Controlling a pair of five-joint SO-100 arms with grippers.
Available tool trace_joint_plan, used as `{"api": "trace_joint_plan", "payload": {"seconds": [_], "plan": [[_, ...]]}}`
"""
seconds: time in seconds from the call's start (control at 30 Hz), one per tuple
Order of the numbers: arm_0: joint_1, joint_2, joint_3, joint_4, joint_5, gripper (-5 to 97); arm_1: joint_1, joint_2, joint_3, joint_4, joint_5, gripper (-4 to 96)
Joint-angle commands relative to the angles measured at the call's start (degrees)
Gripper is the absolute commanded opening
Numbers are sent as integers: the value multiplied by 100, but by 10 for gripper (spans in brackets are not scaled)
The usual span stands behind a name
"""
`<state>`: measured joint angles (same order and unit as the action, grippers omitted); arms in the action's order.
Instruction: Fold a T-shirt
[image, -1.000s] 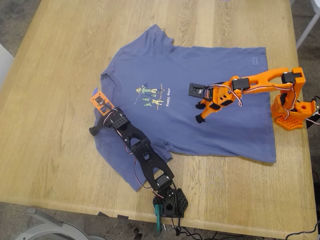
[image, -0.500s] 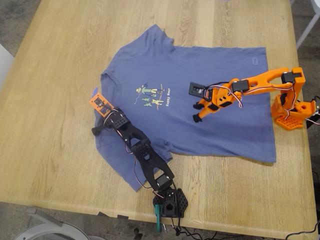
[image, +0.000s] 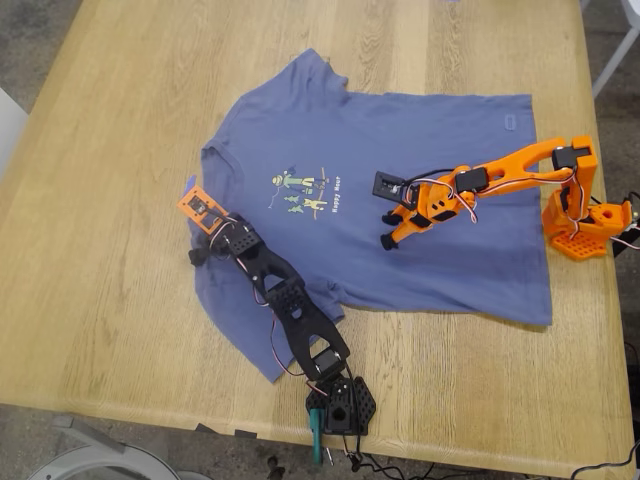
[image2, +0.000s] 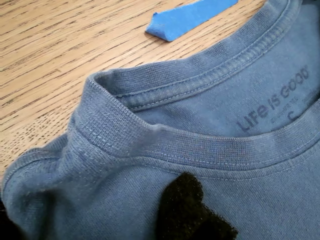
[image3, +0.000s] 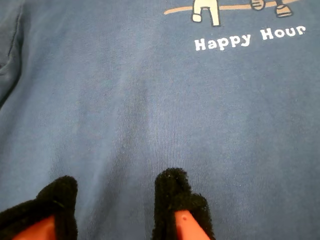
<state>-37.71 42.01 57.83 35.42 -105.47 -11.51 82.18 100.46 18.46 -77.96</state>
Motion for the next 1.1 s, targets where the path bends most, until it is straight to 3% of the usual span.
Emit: {"api": "trace_joint_plan", "payload": {"seconds": [0.0, 0.4, 0.73, 1.07], "plan": [[62, -70, 53, -62, -123, 426, -44, 70, 26, -79, 70, 242], [220, -158, 26, -272, -308, 293, -176, 88, 360, -132, 343, 248], [378, -176, 62, -299, -729, 94, -343, -53, 378, -211, 809, 294], [580, -185, 158, -299, -809, 25, -281, -114, 510, -413, 888, 300]]}}
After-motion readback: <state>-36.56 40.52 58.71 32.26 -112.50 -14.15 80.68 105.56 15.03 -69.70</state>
